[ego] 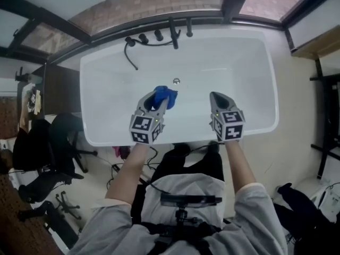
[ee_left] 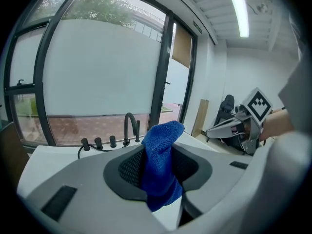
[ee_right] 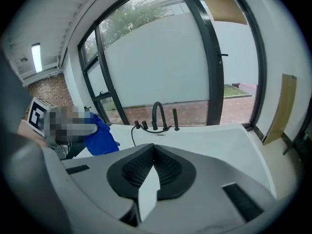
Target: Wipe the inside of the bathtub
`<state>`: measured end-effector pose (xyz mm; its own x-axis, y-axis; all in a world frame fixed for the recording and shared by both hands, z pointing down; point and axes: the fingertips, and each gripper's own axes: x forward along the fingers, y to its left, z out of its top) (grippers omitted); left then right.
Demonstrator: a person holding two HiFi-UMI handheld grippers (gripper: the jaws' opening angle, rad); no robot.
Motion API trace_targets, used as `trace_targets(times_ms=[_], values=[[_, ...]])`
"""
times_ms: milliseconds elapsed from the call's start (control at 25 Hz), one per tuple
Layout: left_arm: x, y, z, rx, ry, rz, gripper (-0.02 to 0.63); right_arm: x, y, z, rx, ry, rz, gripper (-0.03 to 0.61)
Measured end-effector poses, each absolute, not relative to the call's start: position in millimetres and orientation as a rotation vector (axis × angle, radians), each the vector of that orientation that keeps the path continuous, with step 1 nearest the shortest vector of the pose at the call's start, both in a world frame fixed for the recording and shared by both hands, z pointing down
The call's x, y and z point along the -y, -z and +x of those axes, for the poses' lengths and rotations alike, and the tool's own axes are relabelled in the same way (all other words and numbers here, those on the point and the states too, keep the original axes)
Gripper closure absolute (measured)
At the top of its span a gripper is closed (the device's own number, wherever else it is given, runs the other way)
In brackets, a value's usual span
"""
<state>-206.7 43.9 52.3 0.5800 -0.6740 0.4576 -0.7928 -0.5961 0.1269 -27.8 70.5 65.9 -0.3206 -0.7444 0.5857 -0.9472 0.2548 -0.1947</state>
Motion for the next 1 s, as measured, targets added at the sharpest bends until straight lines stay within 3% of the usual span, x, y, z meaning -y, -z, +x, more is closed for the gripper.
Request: trace_targets(times_ms=[240,1000], values=[[-9.5,-94.9,-167.3,1.221,-0.554,2.481,0.482,-26.8,-97.0,-22.5,2.168,-0.7,1.411,0.581],[166.6,-304.7,-74.0,1.458,-0.924,2.639,0.482,100.2,-321.2,0.8,2.334,-0.725,1.198,0.581]])
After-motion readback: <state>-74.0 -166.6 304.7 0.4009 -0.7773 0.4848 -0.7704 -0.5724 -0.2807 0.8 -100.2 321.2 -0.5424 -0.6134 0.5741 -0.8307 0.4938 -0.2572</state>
